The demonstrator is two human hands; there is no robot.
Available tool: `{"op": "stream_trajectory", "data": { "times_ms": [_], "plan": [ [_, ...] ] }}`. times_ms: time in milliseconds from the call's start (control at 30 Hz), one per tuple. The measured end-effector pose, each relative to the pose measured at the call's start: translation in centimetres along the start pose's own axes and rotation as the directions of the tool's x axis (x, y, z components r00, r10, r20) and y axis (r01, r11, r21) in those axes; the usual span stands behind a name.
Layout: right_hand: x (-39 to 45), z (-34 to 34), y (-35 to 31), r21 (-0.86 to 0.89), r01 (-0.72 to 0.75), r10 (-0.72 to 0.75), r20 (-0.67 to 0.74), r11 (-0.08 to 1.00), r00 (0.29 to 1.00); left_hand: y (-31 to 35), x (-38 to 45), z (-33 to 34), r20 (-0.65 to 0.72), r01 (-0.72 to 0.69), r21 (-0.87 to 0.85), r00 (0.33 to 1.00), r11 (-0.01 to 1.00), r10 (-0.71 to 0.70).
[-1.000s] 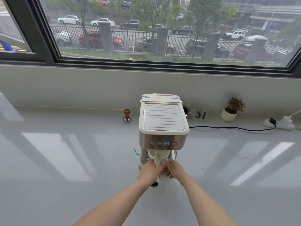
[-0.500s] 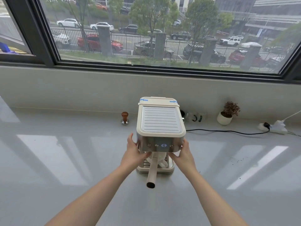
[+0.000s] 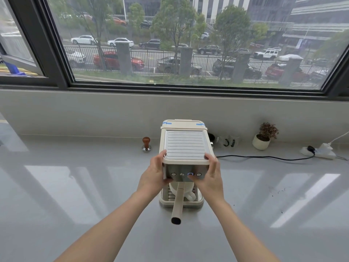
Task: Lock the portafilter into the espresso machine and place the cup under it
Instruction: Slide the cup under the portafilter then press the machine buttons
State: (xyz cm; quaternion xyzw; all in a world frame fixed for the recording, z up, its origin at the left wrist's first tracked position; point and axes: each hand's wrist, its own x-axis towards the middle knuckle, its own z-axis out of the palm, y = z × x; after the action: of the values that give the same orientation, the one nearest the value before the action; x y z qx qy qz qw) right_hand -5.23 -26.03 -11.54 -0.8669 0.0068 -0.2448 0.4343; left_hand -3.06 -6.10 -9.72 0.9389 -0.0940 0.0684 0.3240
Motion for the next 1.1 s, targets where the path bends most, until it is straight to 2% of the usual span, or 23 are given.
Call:
{"op": "stream_trajectory", "data": {
  "times_ms": [233, 667, 967, 1100],
  "plan": [
    [-0.1, 0.1, 0.0, -0.023, -0.011, 0.01, -0.019, 1.0, 1.0, -0.4, 0.2, 0.3, -0.016, 0.005, 0.031, 1.0, 1.0, -0.005],
    [0.0, 0.1, -0.3, -0.071, -0.015, 0.014, -0.016, 0.997, 1.0, -1.0, 0.6, 0.8, -0.026, -0.001, -0.015, 1.0, 1.0, 0.0],
    [-0.8, -1.3, 0.5, -0.087, -0.016, 0.024, 0.098, 0.996, 0.995, -1.1, 0.5, 0.8, -0.025, -0.006, -0.024, 1.0, 1.0, 0.006],
    [-0.8, -1.6, 0.1, -0.071, -0.038, 0.045, 0.1, 0.997, 0.994, -1.0, 0.4, 0.8, -0.021, 0.001, -0.038, 1.0, 0.999, -0.001]
  ]
}}
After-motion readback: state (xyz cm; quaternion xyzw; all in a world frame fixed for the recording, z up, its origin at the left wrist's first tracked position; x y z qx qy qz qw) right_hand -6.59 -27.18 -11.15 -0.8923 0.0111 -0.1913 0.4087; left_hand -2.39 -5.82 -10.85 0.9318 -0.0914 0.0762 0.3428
